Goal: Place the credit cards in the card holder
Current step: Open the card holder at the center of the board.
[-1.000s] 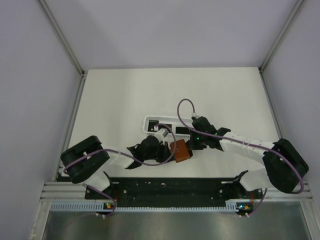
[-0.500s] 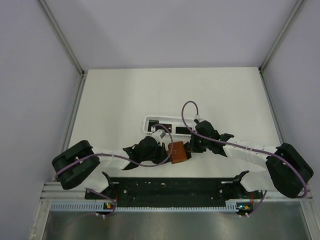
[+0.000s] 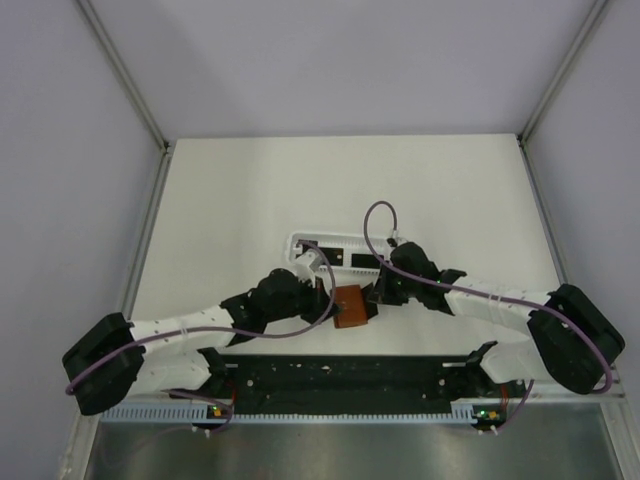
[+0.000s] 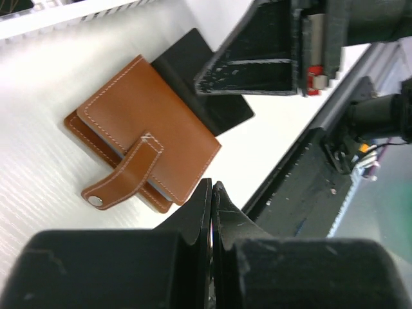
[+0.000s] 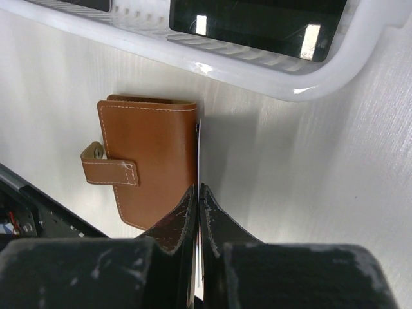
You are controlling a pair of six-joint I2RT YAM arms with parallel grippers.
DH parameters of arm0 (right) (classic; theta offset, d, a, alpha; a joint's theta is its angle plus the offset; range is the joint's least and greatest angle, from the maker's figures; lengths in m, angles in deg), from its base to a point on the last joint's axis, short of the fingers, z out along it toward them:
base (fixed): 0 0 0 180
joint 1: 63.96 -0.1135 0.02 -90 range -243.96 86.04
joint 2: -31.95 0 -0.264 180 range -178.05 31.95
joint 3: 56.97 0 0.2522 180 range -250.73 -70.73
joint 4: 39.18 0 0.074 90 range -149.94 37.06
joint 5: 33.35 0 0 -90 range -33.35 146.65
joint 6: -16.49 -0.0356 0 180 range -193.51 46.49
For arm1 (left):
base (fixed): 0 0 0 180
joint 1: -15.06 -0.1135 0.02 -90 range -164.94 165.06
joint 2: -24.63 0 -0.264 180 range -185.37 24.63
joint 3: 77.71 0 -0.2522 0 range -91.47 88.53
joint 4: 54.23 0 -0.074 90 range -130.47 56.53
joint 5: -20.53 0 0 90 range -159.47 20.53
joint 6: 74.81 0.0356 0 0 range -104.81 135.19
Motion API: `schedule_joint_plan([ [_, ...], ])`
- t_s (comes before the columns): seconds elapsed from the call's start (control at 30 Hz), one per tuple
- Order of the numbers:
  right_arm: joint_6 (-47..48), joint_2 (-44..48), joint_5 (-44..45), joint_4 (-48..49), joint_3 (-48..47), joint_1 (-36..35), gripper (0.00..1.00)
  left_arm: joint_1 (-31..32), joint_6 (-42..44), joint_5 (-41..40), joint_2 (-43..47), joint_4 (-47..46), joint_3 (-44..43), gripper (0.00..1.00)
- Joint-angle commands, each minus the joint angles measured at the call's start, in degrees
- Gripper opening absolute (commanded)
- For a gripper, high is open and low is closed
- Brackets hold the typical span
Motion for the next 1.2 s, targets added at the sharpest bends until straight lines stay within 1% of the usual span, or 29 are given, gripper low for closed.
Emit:
schedule_joint_plan([
  [0.0, -1.1, -0.7, -1.3, 3.5, 0.7, -0.6, 0.0, 0.4, 3.0, -3.4, -6.7, 0.9, -4.3, 0.0],
  [0.07, -1.4, -1.0, -1.8, 5.3, 0.8, -0.6, 0.0, 0.3, 3.0, -4.3, -10.7, 0.9, -5.3, 0.0],
  [0.13, -1.5, -1.3, -2.1, 5.7, 1.0, -0.6, 0.0, 0.2, 2.5, -4.5, -13.6, -1.2, -5.4, 0.0],
  [0.2, -1.5, -1.4, -2.6, 6.2, 1.1, -0.7, 0.0, 0.2, 2.4, -4.7, -15.7, -3.0, -5.5, 0.0],
  [0.27, -1.6, -1.3, -2.7, 6.4, 1.2, -0.6, 0.0, 0.3, 2.0, -5.4, -16.8, -2.5, -6.1, 0.0],
  [0.37, -1.7, -1.2, -3.1, 6.8, 1.5, -0.6, 0.0, 0.2, 1.0, -7.3, -16.2, -1.9, -4.7, 0.0],
  [0.5, -1.8, -1.1, -6.1, 9.6, 2.3, -0.6, 0.0, 0.2, 0.1, -9.1, -14.3, -1.4, -2.4, 0.0],
  [0.63, -2.6, 0.2, -10.0, 15.0, 4.1, -0.6, 0.0, 0.2, -1.0, -9.1, -12.4, -1.9, -0.2, 0.0],
  [0.8, -3.1, 3.4, -14.0, 18.2, 4.0, -0.6, 0.0, 0.1, -1.8, -9.1, -11.4, -3.1, 0.8, 0.0],
  [1.0, -3.0, 3.6, -18.9, 20.6, 2.0, -0.6, 0.0, 0.2, -1.2, -6.7, -10.8, -4.9, -0.8, 0.0],
  [1.17, -3.5, 1.9, -20.5, 22.0, 1.3, -0.6, 0.0, 0.3, 0.0, -4.1, -10.0, -6.8, -2.3, 0.0],
])
